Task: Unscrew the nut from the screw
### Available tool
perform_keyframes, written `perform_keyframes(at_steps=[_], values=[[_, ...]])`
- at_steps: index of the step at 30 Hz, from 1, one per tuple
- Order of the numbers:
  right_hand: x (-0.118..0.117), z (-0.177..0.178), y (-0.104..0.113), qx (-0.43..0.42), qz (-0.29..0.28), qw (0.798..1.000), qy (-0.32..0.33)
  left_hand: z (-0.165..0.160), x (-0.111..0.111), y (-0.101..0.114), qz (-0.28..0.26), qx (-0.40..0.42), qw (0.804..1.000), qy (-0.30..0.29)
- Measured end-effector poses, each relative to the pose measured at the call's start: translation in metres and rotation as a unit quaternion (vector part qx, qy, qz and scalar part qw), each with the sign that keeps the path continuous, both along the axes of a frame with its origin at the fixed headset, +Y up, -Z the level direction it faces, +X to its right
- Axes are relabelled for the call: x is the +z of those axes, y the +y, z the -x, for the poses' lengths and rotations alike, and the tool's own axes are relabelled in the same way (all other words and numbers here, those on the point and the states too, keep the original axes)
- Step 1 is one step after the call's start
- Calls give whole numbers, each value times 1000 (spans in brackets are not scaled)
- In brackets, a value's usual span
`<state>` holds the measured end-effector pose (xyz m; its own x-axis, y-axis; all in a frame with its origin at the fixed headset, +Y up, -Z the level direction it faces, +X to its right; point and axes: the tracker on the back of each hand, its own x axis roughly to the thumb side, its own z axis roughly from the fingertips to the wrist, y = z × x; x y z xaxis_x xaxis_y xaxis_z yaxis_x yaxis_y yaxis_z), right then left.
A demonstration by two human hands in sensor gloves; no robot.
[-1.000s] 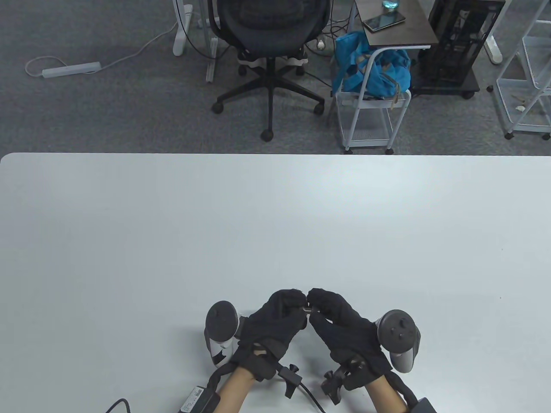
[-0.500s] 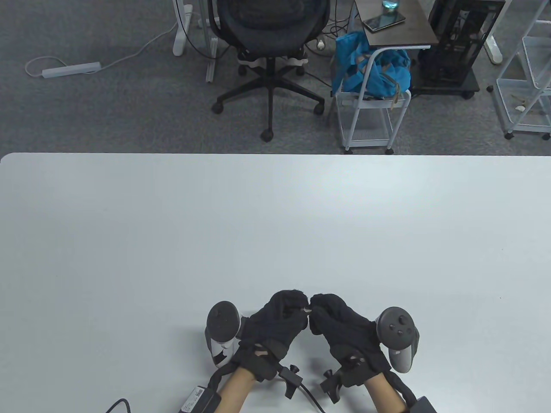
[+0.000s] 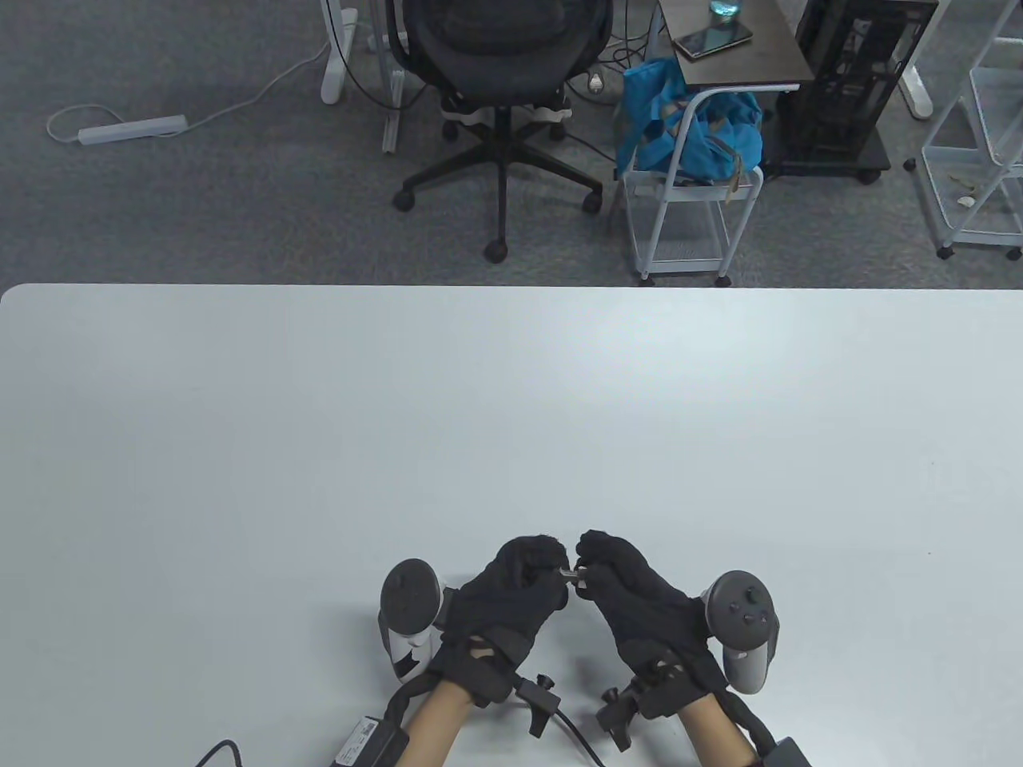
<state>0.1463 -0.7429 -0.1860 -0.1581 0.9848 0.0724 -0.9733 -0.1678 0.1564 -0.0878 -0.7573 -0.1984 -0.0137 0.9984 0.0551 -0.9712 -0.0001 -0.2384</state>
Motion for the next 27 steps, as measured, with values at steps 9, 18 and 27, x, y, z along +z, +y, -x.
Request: perform_keyframes(at_steps=[9,18,27], values=[[-1,3,0,48,13,999,9,-3,0,1,-14,-19,1000,-11],[-3,2,6,46,-22,999,20,-4,-1,-2,5,-40,998,-40],[-1,3,10,37,-38,998,24,-2,-1,-1,4,-18,1000,-11]])
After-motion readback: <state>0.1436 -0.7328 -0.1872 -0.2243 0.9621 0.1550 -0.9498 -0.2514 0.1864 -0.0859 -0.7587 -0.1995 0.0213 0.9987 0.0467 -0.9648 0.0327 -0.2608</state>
